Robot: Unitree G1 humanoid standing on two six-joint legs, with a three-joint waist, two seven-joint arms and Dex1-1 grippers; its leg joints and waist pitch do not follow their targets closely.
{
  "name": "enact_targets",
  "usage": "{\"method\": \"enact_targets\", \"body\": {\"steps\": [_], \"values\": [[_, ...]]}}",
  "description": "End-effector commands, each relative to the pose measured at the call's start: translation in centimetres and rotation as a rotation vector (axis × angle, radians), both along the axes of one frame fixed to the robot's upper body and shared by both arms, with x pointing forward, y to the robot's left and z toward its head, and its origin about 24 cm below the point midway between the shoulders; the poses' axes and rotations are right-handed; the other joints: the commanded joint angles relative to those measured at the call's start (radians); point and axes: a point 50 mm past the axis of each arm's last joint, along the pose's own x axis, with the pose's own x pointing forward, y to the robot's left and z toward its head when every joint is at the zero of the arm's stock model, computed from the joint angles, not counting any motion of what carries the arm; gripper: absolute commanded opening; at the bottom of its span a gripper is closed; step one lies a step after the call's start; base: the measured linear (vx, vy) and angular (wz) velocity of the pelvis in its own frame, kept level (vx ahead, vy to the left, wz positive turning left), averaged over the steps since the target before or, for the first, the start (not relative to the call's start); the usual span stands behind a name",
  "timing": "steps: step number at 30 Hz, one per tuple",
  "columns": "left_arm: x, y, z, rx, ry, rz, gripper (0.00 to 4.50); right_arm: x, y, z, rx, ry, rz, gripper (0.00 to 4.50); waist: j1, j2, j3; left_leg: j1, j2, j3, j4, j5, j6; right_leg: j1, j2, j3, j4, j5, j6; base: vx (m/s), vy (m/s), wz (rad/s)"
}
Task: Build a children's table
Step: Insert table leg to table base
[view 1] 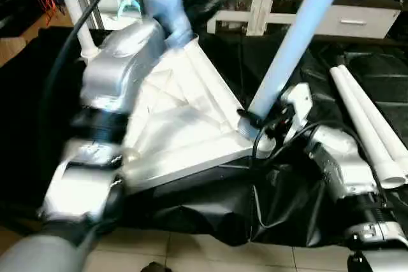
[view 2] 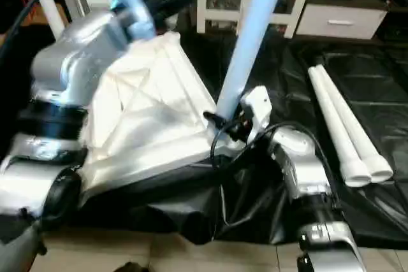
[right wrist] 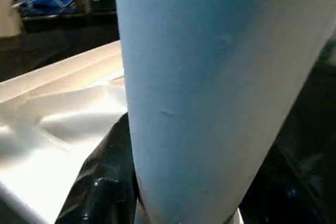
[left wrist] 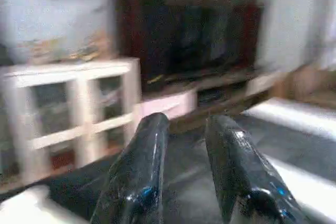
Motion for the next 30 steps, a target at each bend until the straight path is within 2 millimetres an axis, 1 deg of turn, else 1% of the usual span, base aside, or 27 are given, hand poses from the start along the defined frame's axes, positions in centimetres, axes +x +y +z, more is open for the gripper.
{"method": "enact_targets", "body": {"steps": [1,2,3,4,5,6,7,8,9,10,11,12,13,14,15,16,17,18,19,20,21,22,23,24,26,27,30], "values": [[0.1,1.0,-3.4,0.179,0.040,0.034,1.41,1.0,-1.4,1.5,0.069,-0.052,-0.092,1.88,-0.001,-0.009,-0.086,0.031,-0.004,-0.001,-0.039,0.047,0.110,0.060,-0.047,0.025,-0.061,0.444,-0.249,0.000,0.000,0.00],[-0.1,1.2,-4.4,0.232,0.052,0.015,1.41,1.2,-1.8,1.6,0.091,-0.051,-0.114,1.88,-0.004,-0.009,-0.085,0.031,-0.005,0.002,-0.039,0.045,0.107,0.059,-0.045,0.026,-0.061,0.441,-0.248,0.000,0.000,0.00],[-2.8,0.6,-8.8,0.310,0.190,-0.245,1.70,1.8,-3.1,1.9,0.186,-0.033,-0.171,1.88,0.003,-0.001,-0.090,0.038,0.001,-0.002,-0.041,0.048,0.095,0.055,-0.055,0.025,-0.056,0.433,-0.264,0.000,0.000,0.00],[-3.9,0.2,-10.0,0.307,0.245,-0.343,1.77,2.0,-3.4,2.0,0.213,-0.027,-0.184,1.88,0.001,-0.003,-0.088,0.034,0.003,0.004,-0.042,0.060,0.094,0.053,-0.049,0.025,-0.054,0.442,-0.276,0.000,0.000,0.00],[-4.5,-0.1,-10.6,0.298,0.274,-0.394,1.77,2.0,-3.6,2.0,0.226,-0.024,-0.189,1.88,0.004,0.001,-0.089,0.039,0.003,0.006,-0.039,0.061,0.092,0.047,-0.046,0.025,-0.054,0.447,-0.279,0.000,0.000,0.00],[-5.2,-0.4,-11.0,0.298,0.291,-0.439,1.80,2.1,-3.7,2.0,0.241,-0.016,-0.192,1.88,0.009,0.001,-0.095,0.045,0.004,0.008,-0.033,0.096,0.101,0.045,-0.041,0.025,-0.048,0.495,-0.284,0.000,0.000,0.00],[-6.3,-1.1,-12.0,0.287,0.330,-0.505,1.90,2.2,-4.0,2.0,0.267,0.002,-0.188,1.88,0.013,-0.001,-0.096,0.038,0.004,0.007,-0.031,0.132,0.110,0.045,-0.044,0.022,-0.042,0.541,-0.286,0.000,0.000,0.00],[-6.4,-1.2,-12.1,0.286,0.333,-0.510,2.07,2.2,-4.1,2.0,0.268,0.003,-0.187,1.88,0.013,-0.001,-0.096,0.038,0.004,0.007,-0.031,0.132,0.110,0.045,-0.044,0.022,-0.042,0.541,-0.286,0.000,0.000,0.00],[-7.1,-1.7,-12.7,0.281,0.352,-0.543,2.07,2.3,-4.2,2.0,0.276,0.012,-0.179,1.88,0.015,-0.006,-0.091,0.034,0.003,0.009,-0.034,0.094,0.115,0.047,-0.048,0.022,-0.046,0.515,-0.289,0.000,0.000,0.00],[-7.8,-2.3,-13.7,0.292,0.373,-0.568,2.15,2.2,-4.4,2.0,0.267,0.016,-0.165,1.88,0.016,-0.010,-0.085,0.032,0.003,0.010,-0.036,0.079,0.115,0.045,-0.049,0.023,-0.049,0.497,-0.289,0.000,0.000,0.00],[-8.0,-2.4,-13.9,0.299,0.375,-0.569,2.20,2.2,-4.4,2.0,0.263,0.017,-0.162,1.88,0.015,-0.013,-0.080,0.028,0.001,0.012,-0.038,0.049,0.115,0.048,-0.049,0.025,-0.054,0.462,-0.283,0.000,0.000,0.00],[-8.1,-2.6,-14.6,0.330,0.371,-0.559,2.34,2.2,-4.5,2.0,0.259,0.017,-0.156,1.88,0.012,-0.018,-0.075,0.027,0.000,0.013,-0.040,0.037,0.114,0.049,-0.049,0.026,-0.057,0.442,-0.277,0.000,0.000,0.00],[-8.0,-2.7,-15.3,0.364,0.355,-0.528,2.34,2.2,-4.5,2.1,0.256,0.016,-0.150,1.88,0.004,-0.022,-0.069,0.026,-0.002,0.013,-0.043,0.009,0.111,0.050,-0.048,0.029,-0.064,0.383,-0.257,0.000,0.000,0.00],[-8.0,-2.7,-15.4,0.367,0.354,-0.524,2.44,2.2,-4.5,2.1,0.255,0.016,-0.149,1.88,0.004,-0.022,-0.069,0.026,-0.002,0.013,-0.043,0.009,0.111,0.050,-0.048,0.029,-0.064,0.383,-0.257,0.000,0.000,0.00],[-7.8,-2.8,-15.7,0.382,0.344,-0.497,2.57,2.1,-4.6,2.0,0.251,0.016,-0.142,1.88,-0.007,-0.021,-0.069,0.026,-0.003,0.012,-0.044,0.008,0.110,0.053,-0.047,0.029,-0.067,0.359,-0.242,0.000,0.000,0.00],[-7.8,-2.8,-15.9,0.391,0.344,-0.484,2.57,2.0,-4.6,2.0,0.250,0.015,-0.138,1.88,-0.010,-0.022,-0.068,0.026,-0.003,0.011,-0.044,0.013,0.111,0.053,-0.047,0.029,-0.067,0.361,-0.239,0.000,0.000,0.00],[-7.9,-2.9,-16.0,0.395,0.351,-0.481,2.59,2.0,-4.6,2.0,0.251,0.014,-0.136,1.88,-0.015,-0.021,-0.071,0.026,-0.003,0.010,-0.044,0.026,0.114,0.054,-0.047,0.028,-0.065,0.379,-0.240,0.000,0.000,0.00],[-8.0,-3.0,-16.1,0.391,0.362,-0.495,2.77,2.0,-4.7,2.0,0.250,0.015,-0.135,1.88,-0.018,-0.021,-0.071,0.026,-0.003,0.010,-0.043,0.034,0.117,0.054,-0.046,0.028,-0.064,0.391,-0.242,0.000,0.000,0.00],[-8.2,-3.1,-16.2,0.392,0.371,-0.502,2.77,1.9,-4.7,1.9,0.242,0.015,-0.132,1.88,-0.025,-0.022,-0.070,0.024,-0.005,0.009,-0.043,0.043,0.124,0.055,-0.045,0.027,-0.063,0.408,-0.249,0.000,0.000,0.00],[-8.5,-3.2,-16.3,0.396,0.382,-0.507,2.89,1.9,-4.7,1.9,0.237,0.015,-0.127,1.88,-0.028,-0.020,-0.069,0.024,-0.005,0.009,-0.043,0.042,0.127,0.053,-0.045,0.027,-0.063,0.411,-0.253,0.000,0.000,0.00],[-8.7,-3.1,-16.8,0.439,0.389,-0.497,2.98,1.8,-4.7,1.7,0.227,0.018,-0.116,1.88,-0.033,-0.020,-0.069,0.025,-0.003,0.009,-0.043,0.038,0.136,0.053,-0.045,0.026,-0.064,0.411,-0.263,0.000,0.000,0.00],[-8.7,-3.0,-17.0,0.456,0.392,-0.492,3.01,1.7,-4.6,1.7,0.223,0.019,-0.110,1.88,-0.035,-0.020,-0.069,0.026,-0.003,0.009,-0.043,0.035,0.139,0.053,-0.044,0.026,-0.065,0.406,-0.264,0.000,0.000,0.00],[-8.7,-2.9,-17.3,0.475,0.395,-0.486,3.01,1.6,-4.6,1.6,0.219,0.021,-0.103,1.88,-0.038,-0.018,-0.067,0.026,-0.002,0.009,-0.044,0.024,0.143,0.051,-0.045,0.025,-0.067,0.389,-0.266,0.000,0.000,0.00],[-8.8,-2.6,-17.7,0.509,0.399,-0.483,3.03,1.5,-4.4,1.5,0.216,0.027,-0.085,1.88,-0.040,-0.019,-0.066,0.026,-0.002,0.009,-0.044,0.019,0.144,0.051,-0.045,0.026,-0.068,0.382,-0.267,0.000,0.000,0.00],[-8.9,-2.5,-17.9,0.526,0.400,-0.484,3.04,1.4,-4.4,1.4,0.216,0.030,-0.076,1.88,-0.044,-0.020,-0.065,0.024,-0.002,0.009,-0.045,0.016,0.145,0.053,-0.046,0.026,-0.070,0.371,-0.267,0.000,0.000,0.00],[-9.0,-2.3,-18.1,0.534,0.412,-0.486,2.75,1.3,-4.3,1.3,0.211,0.034,-0.068,1.88,-0.046,-0.018,-0.065,0.027,0.000,0.008,-0.046,0.018,0.146,0.051,-0.047,0.025,-0.070,0.366,-0.272,0.000,0.000,0.00],[-9.4,-1.6,-18.3,0.549,0.440,-0.486,2.64,1.1,-4.2,1.1,0.204,0.040,-0.057,1.88,-0.048,-0.019,-0.065,0.028,0.001,0.008,-0.047,0.019,0.145,0.050,-0.046,0.025,-0.069,0.361,-0.282,0.000,0.000,0.00]]}}
